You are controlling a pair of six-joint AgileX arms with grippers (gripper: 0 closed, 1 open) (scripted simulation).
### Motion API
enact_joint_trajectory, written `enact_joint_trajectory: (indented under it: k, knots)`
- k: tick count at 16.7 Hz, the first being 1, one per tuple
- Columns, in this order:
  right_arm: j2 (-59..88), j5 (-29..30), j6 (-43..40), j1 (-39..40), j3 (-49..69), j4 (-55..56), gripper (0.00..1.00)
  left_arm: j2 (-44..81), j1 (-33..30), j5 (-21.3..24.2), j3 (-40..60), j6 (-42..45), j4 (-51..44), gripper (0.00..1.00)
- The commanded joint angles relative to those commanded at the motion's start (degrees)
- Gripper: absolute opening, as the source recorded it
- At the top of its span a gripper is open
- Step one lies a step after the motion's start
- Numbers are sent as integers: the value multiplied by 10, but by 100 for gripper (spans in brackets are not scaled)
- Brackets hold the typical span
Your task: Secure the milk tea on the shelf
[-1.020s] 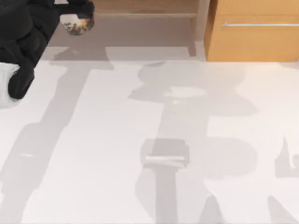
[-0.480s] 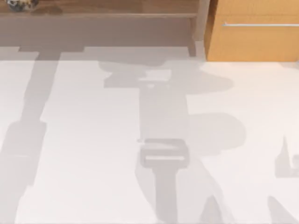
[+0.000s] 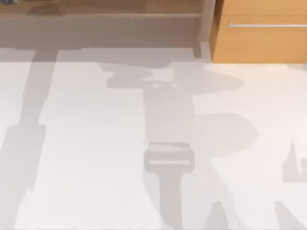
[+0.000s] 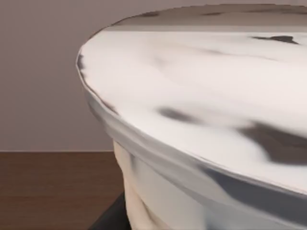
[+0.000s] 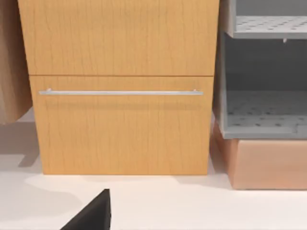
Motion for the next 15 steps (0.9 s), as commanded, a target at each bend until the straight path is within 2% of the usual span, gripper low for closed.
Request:
enact_joint_trajectory:
  k: [11,15]
  knots:
    - [0,0,0,0,0,0,100,99,-1,0,56,-1,43,0]
    - [0,0,0,0,0,0,100,100,-2,0,57,0,44,0]
